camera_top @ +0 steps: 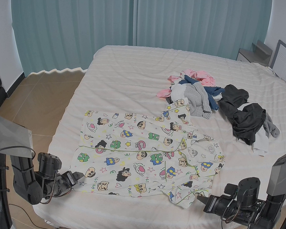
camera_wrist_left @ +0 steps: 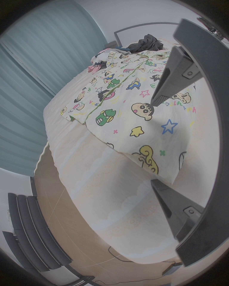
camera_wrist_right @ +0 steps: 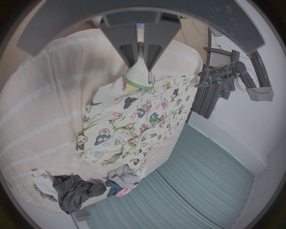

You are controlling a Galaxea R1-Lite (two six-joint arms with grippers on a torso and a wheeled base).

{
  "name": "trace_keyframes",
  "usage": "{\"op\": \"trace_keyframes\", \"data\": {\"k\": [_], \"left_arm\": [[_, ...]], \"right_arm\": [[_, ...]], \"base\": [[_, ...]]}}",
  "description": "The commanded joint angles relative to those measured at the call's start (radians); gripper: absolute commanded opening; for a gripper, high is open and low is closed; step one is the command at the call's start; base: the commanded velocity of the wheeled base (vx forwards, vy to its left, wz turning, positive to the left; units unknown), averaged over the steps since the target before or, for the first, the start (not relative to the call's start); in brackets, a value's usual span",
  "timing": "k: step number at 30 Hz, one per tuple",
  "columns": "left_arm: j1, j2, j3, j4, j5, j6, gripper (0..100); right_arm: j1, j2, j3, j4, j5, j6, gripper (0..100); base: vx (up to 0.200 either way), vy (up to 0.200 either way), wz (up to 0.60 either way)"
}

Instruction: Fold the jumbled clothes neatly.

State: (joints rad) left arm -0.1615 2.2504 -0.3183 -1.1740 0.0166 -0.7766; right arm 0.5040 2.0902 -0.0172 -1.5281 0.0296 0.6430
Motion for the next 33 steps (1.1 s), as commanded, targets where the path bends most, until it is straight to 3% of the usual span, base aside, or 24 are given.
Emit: {"op": "trace_keyframes", "data": {"k": [1, 5, 6, 21, 27, 33], "left_arm": [[-0.009, 0.029, -0.015, -0.001, 0.003, -0.007, 100], [-0.015, 0.037, -0.036, -0.001, 0.036, -0.024, 100], [-0.016, 0.037, -0.038, -0.001, 0.042, -0.024, 0], [-0.056, -0.008, -0.041, 0.011, 0.079, 0.005, 0], [-0.055, -0.088, -0.030, 0.116, 0.095, 0.060, 0], [-0.053, -0.164, -0.015, 0.231, 0.097, 0.059, 0]], "right_arm": [[0.001, -0.004, 0.017, -0.003, 0.000, 0.000, 0], [0.001, -0.004, 0.017, -0.003, 0.000, 0.001, 0], [0.001, -0.004, 0.017, -0.003, -0.002, 0.000, 0], [0.024, -0.004, 0.017, -0.003, -0.005, -0.031, 0], [0.010, -0.029, 0.017, 0.014, -0.014, -0.043, 0], [0.001, -0.164, 0.017, 0.197, -0.013, -0.045, 0]], "base": [[0.000, 0.000, 0.00], [0.000, 0.000, 0.00], [0.000, 0.000, 0.00], [0.000, 0.000, 0.00], [0.000, 0.000, 0.00], [0.000, 0.000, 0.00]]}}
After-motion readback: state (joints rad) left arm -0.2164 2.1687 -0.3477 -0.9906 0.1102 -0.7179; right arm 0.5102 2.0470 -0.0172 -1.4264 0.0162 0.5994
